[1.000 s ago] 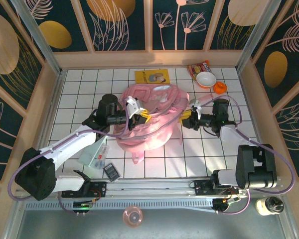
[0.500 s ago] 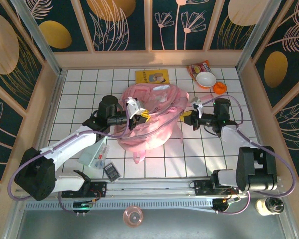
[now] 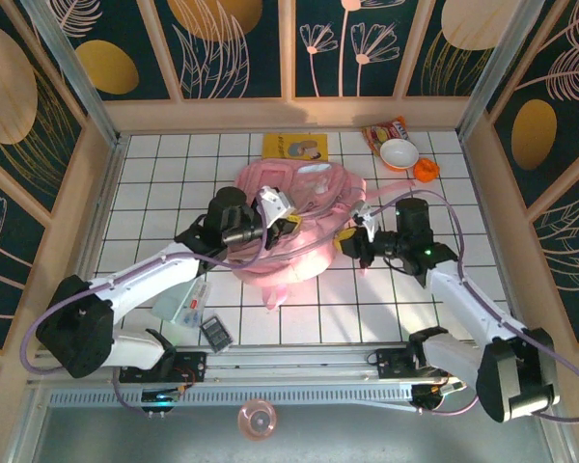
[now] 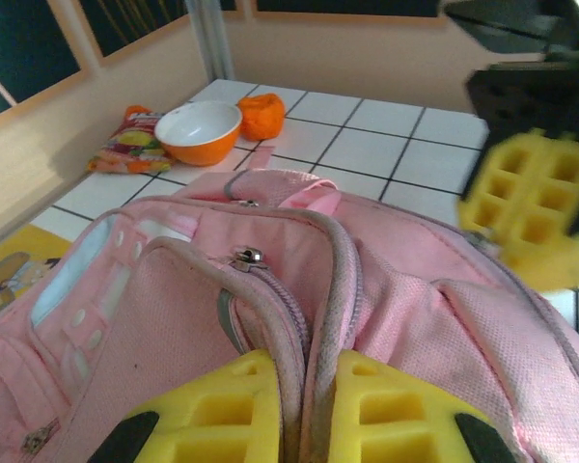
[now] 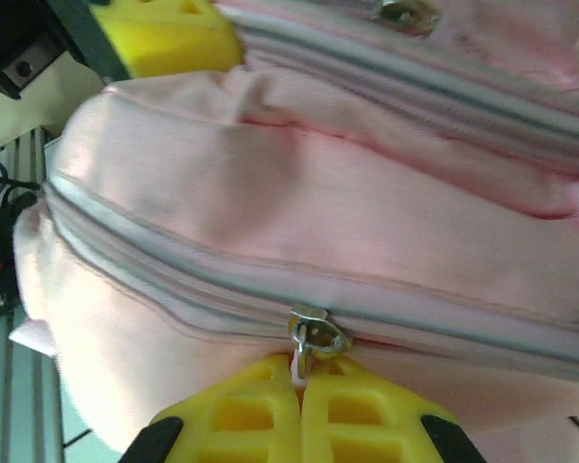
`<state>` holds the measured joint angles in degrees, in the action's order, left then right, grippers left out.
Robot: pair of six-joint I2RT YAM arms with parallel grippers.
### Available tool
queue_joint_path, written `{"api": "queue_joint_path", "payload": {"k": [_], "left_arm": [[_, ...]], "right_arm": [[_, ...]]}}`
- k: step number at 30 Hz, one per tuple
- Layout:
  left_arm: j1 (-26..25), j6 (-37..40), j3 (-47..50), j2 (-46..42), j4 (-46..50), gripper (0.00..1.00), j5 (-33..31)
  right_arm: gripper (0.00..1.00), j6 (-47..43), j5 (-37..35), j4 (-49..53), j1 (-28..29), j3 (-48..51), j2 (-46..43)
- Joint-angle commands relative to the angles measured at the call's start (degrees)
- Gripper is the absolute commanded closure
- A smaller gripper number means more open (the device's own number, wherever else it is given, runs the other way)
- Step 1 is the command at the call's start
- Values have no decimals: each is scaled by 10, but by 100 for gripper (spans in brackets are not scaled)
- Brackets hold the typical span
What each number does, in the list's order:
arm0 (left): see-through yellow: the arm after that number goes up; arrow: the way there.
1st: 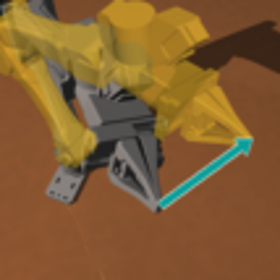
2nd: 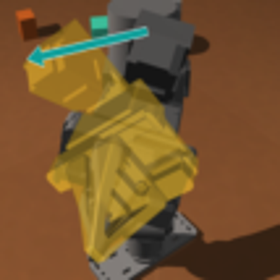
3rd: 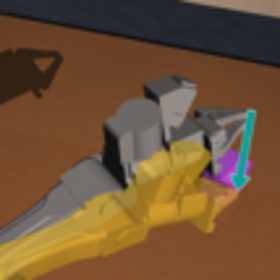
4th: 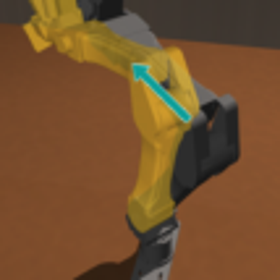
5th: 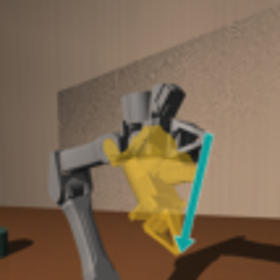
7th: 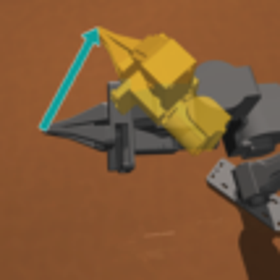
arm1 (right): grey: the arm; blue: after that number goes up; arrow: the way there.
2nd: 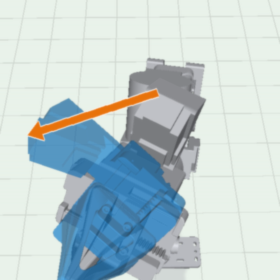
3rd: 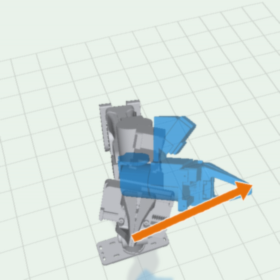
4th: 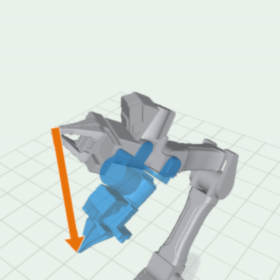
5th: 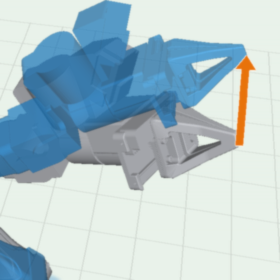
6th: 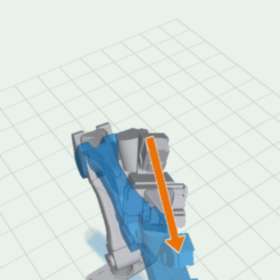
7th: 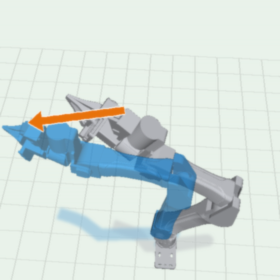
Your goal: Pack the student bag
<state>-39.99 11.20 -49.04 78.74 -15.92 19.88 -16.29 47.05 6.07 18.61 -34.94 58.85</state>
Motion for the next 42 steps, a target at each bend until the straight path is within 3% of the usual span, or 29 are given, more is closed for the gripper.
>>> {"api": "queue_joint_path", "payload": {"k": [1, 11, 24, 35, 42], "left_arm": [[-10, -33, -38, 20, -80, 100, -109], [-48, -89, -80, 83, -85, 100, -188], [-85, -222, -103, 128, -126, 100, -243], [-91, -320, -162, 164, -167, 100, -308], [-90, -346, -170, 172, -187, 100, -312]], "right_arm": [[100, 92, -21, 15, 43, 12, -48], [100, 294, -121, 84, 140, -7, -82], [100, 548, -239, 91, 251, -46, -43], [100, 714, -279, 14, 314, -19, -42], [100, 776, -311, -54, 362, 1, -31]]}}
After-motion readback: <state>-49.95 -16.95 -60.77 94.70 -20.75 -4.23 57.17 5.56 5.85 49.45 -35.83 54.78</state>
